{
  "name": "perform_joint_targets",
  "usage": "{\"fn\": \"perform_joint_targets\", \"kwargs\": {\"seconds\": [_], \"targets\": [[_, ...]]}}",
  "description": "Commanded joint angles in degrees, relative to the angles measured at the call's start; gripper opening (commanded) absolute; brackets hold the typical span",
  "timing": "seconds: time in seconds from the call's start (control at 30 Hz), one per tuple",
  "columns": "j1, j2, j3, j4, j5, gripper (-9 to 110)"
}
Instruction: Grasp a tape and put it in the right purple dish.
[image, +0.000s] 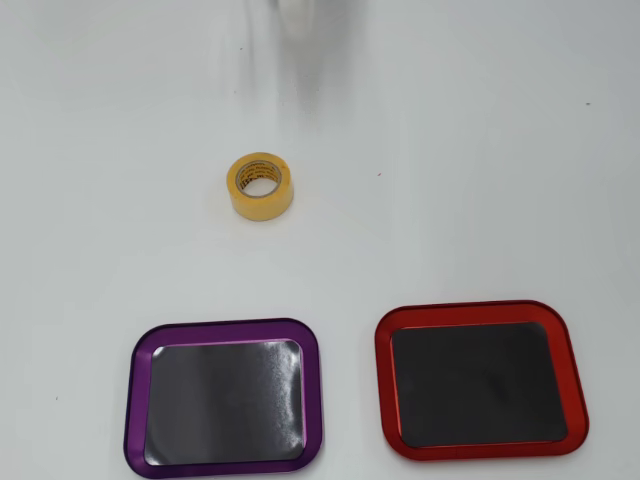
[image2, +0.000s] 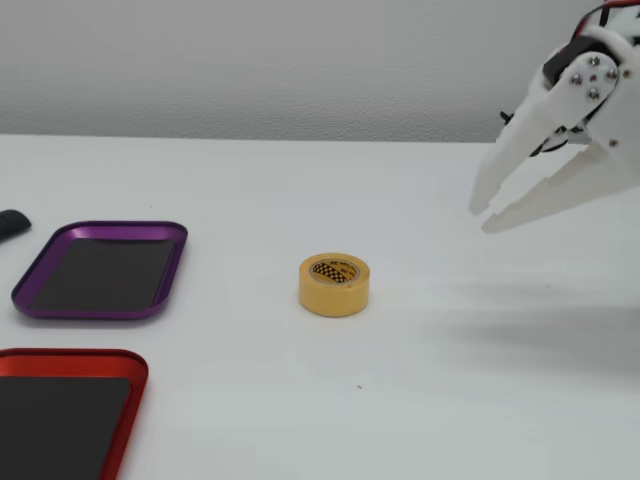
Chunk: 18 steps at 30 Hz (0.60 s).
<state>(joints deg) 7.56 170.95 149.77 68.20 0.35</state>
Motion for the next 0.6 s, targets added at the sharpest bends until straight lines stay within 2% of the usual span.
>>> {"fn": "perform_joint_targets", "kwargs": {"seconds": [0.0,0.17,0.43,0.57], "targets": [[-0.6,-15.0,-8.7,-4.4,-1.3,0],[-0.2,-33.5,-17.2,-8.3,-12.4,3],[-0.2,-52.6,-24.7,-12.0,-12.8,17],[-0.2,-57.7,-26.6,-12.5,-12.9,18]]}}
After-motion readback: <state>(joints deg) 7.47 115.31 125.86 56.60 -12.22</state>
